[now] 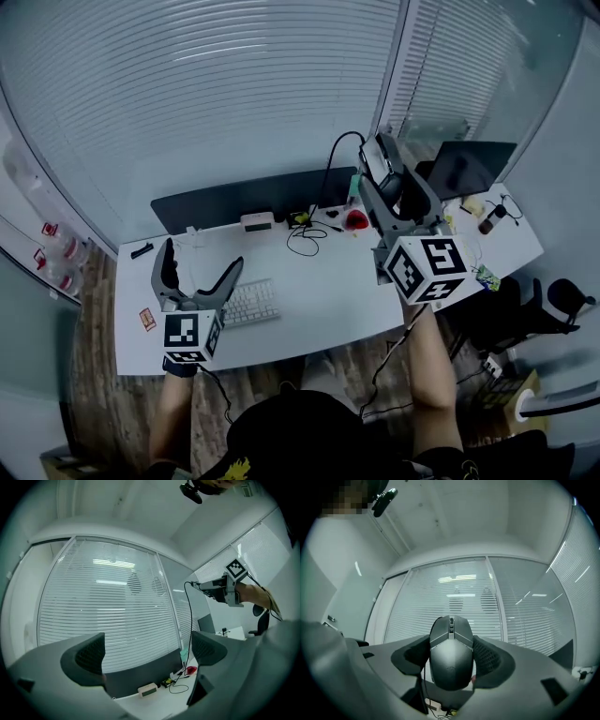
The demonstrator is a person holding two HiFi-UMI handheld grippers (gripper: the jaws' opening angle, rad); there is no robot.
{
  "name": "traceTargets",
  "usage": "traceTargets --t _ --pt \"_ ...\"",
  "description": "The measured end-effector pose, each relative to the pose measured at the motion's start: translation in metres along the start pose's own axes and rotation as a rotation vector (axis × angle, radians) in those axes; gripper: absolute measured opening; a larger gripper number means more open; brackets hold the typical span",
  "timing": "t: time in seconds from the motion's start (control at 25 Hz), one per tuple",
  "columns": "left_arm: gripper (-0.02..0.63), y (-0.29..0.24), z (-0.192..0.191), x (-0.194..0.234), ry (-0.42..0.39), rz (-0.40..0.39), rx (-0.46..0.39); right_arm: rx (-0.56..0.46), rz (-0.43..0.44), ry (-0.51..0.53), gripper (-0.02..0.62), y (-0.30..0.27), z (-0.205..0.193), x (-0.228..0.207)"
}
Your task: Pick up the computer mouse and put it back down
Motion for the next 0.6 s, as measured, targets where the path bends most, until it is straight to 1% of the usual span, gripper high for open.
traceTargets --t 0.12,0.2,0.28,0.6 --pt "0.584 0.001 0.012 0.003 0.001 0.016 -0.044 -0.031 0.01 0.0 0.298 0.0 0.012 0.004" --pt "0.584 0.004 0.01 0.004 0.019 0.023 -0.056 -0.039 0.013 -0.011 0.298 0.0 0.011 0.008" --pt "0.584 0.007 0.004 0.003 0.032 0.02 -0.046 -0.034 0.017 -0.022 0.297 0.001 0.006 0.013" --pt "0.584 0.008 -0.006 0.003 0.035 0.008 -0.022 -0.003 0.021 -0.023 0.298 -0.001 -0.005 0.016"
Point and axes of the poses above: the fingertips, and each gripper's own axes: y backward along the fingers, x to its left, z out of its top, the point moved 2 cm from there along y, backward along the fingers, and after that the axes turned 3 degrees about -z, right-handed, at the moved point
